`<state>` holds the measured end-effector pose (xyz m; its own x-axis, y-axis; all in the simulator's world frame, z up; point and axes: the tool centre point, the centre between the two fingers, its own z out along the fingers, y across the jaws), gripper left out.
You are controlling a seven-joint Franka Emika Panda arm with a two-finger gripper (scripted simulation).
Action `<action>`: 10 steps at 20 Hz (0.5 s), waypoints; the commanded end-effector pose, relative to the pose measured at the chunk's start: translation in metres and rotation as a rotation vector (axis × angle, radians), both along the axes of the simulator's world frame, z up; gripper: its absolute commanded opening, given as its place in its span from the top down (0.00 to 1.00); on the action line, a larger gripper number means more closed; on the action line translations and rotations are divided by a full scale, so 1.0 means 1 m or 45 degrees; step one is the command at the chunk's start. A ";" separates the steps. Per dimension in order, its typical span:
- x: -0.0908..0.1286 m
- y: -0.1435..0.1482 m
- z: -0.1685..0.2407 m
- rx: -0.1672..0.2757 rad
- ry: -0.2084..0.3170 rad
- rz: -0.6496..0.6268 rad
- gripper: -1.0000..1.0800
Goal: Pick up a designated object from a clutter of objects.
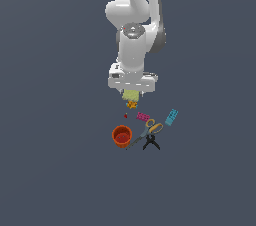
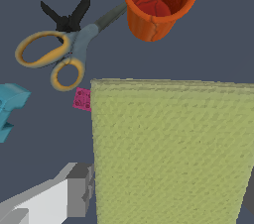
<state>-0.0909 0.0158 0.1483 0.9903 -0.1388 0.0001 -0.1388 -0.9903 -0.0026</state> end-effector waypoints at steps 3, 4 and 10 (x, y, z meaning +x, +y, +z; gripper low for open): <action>-0.001 -0.031 0.041 0.003 -0.001 0.000 1.00; -0.001 -0.038 0.050 0.003 -0.001 0.000 1.00; -0.002 -0.080 0.104 0.004 -0.001 -0.001 1.00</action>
<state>-0.0921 -0.0534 0.2379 0.9902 -0.1394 0.0000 -0.1393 -0.9902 -0.0054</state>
